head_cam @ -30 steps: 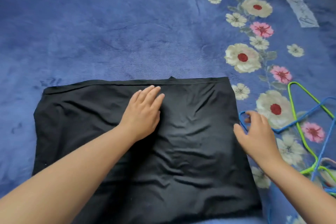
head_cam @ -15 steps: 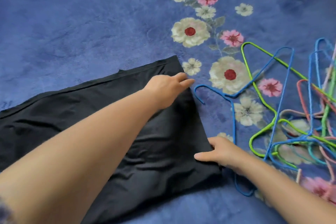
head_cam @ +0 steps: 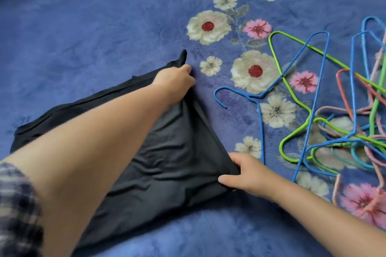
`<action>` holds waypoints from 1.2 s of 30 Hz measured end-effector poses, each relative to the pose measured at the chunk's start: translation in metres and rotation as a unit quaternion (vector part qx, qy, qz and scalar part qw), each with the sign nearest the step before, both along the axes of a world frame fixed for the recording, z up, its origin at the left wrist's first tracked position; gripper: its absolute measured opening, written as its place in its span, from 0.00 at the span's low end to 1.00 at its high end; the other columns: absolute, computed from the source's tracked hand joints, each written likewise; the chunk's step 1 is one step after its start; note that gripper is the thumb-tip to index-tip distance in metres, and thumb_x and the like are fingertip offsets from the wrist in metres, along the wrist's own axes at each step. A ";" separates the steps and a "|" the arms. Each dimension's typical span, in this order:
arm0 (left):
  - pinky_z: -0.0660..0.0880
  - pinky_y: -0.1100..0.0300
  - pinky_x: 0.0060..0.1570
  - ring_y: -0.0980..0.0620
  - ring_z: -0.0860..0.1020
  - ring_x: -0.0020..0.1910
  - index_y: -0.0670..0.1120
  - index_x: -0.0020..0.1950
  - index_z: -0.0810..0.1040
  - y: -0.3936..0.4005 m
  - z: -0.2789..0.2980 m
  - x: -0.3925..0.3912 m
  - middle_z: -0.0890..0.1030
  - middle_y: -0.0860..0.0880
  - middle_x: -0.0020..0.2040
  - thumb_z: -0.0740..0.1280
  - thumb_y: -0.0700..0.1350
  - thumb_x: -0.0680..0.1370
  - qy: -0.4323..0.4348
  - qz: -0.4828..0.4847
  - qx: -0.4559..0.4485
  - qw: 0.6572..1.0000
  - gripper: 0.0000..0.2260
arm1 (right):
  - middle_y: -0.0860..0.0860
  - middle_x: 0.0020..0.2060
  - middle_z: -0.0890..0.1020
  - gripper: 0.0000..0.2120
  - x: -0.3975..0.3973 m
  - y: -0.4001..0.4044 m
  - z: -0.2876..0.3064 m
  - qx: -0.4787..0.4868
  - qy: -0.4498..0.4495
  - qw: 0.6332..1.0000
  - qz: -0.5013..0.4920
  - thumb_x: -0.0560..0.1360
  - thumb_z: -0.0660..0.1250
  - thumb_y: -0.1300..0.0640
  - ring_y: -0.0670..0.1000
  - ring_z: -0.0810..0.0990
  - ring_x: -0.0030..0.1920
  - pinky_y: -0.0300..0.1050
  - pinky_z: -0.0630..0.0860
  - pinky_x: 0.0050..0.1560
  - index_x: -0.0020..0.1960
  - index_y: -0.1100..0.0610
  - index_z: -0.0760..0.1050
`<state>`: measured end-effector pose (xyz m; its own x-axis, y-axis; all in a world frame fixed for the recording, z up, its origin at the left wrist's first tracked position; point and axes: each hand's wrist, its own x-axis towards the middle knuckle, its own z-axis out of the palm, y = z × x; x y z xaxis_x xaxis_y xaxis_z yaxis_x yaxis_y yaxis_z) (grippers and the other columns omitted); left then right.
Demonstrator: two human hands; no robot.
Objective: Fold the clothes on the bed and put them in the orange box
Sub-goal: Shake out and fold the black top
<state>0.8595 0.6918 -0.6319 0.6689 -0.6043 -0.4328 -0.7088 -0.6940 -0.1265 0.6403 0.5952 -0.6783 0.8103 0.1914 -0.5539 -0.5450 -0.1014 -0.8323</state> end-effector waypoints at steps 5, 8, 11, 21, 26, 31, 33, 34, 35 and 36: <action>0.60 0.57 0.31 0.44 0.67 0.41 0.41 0.57 0.71 0.068 0.038 0.008 0.69 0.44 0.60 0.57 0.31 0.74 -0.014 0.043 -0.047 0.998 0.14 | 0.40 0.32 0.79 0.10 0.016 0.032 0.033 0.051 -0.038 0.997 0.046 0.61 0.63 0.61 0.40 0.75 0.36 0.34 0.72 0.41 0.42 0.54 0.77; 0.67 0.53 0.33 0.41 0.71 0.44 0.41 0.55 0.72 0.116 0.049 0.010 0.68 0.44 0.60 0.57 0.29 0.73 -0.014 0.082 -0.084 0.993 0.14 | 0.42 0.31 0.79 0.10 0.032 0.059 0.047 0.110 -0.001 0.989 0.099 0.61 0.65 0.64 0.40 0.75 0.34 0.32 0.71 0.37 0.42 0.58 0.77; 0.69 0.51 0.39 0.40 0.72 0.51 0.41 0.54 0.73 0.162 0.048 0.009 0.68 0.45 0.62 0.57 0.28 0.71 -0.007 0.137 -0.133 0.982 0.16 | 0.51 0.36 0.75 0.16 0.041 0.096 0.055 0.086 -0.002 0.984 0.155 0.60 0.68 0.59 0.47 0.71 0.39 0.41 0.68 0.41 0.44 0.68 0.74; 0.72 0.52 0.50 0.44 0.71 0.58 0.40 0.54 0.75 0.333 0.031 0.003 0.68 0.45 0.65 0.57 0.25 0.69 0.002 0.188 -0.226 0.956 0.19 | 0.49 0.27 0.67 0.13 0.054 0.260 0.059 -0.025 -0.022 0.965 0.261 0.70 0.66 0.65 0.43 0.65 0.27 0.38 0.63 0.30 0.31 0.58 0.65; 0.71 0.51 0.55 0.43 0.71 0.60 0.38 0.53 0.77 0.395 0.002 0.003 0.68 0.43 0.66 0.58 0.28 0.70 0.018 0.176 -0.252 0.951 0.16 | 0.43 0.24 0.67 0.18 0.057 0.327 0.045 -0.090 -0.044 0.953 0.286 0.73 0.65 0.63 0.43 0.71 0.25 0.36 0.67 0.30 0.30 0.50 0.62; 0.72 0.50 0.54 0.43 0.69 0.62 0.42 0.57 0.74 0.419 -0.003 0.008 0.61 0.48 0.73 0.57 0.29 0.72 0.028 0.183 -0.255 0.949 0.18 | 0.43 0.29 0.68 0.14 0.058 0.357 0.041 -0.113 -0.077 0.942 0.306 0.73 0.66 0.61 0.41 0.69 0.29 0.29 0.66 0.32 0.33 0.49 0.67; 0.70 0.52 0.57 0.46 0.61 0.71 0.47 0.65 0.70 0.429 -0.009 0.007 0.51 0.51 0.76 0.57 0.29 0.73 0.057 0.195 -0.160 0.966 0.24 | 0.43 0.35 0.73 0.03 0.057 0.366 0.038 -0.139 -0.091 0.928 0.333 0.74 0.66 0.59 0.41 0.70 0.33 0.28 0.67 0.36 0.46 0.53 0.76; 0.67 0.50 0.62 0.47 0.54 0.74 0.51 0.69 0.67 0.432 -0.014 0.004 0.48 0.51 0.77 0.57 0.28 0.72 0.068 0.210 -0.115 0.969 0.29 | 0.46 0.42 0.76 0.10 0.054 0.369 0.033 -0.149 -0.084 0.918 0.357 0.74 0.66 0.59 0.42 0.71 0.36 0.28 0.68 0.40 0.56 0.56 0.75; 0.64 0.48 0.65 0.47 0.49 0.75 0.55 0.72 0.63 0.435 -0.019 -0.001 0.46 0.52 0.77 0.56 0.28 0.72 0.078 0.233 -0.086 0.966 0.33 | 0.49 0.50 0.77 0.16 0.052 0.372 0.029 -0.157 -0.081 0.906 0.384 0.75 0.65 0.59 0.44 0.73 0.41 0.32 0.71 0.45 0.62 0.60 0.71; 0.63 0.47 0.67 0.47 0.48 0.75 0.58 0.73 0.60 0.438 -0.024 -0.005 0.47 0.51 0.77 0.55 0.28 0.72 0.089 0.259 -0.085 0.958 0.35 | 0.53 0.55 0.75 0.19 0.049 0.375 0.023 -0.168 -0.080 0.894 0.408 0.75 0.63 0.61 0.48 0.74 0.47 0.37 0.71 0.52 0.64 0.63 0.68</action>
<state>0.8542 1.1298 -0.6560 0.8233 -0.2824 -0.4924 -0.2634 -0.9585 0.1094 0.6894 0.9700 -0.6550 0.5513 0.5994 -0.5804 -0.0522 -0.6695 -0.7410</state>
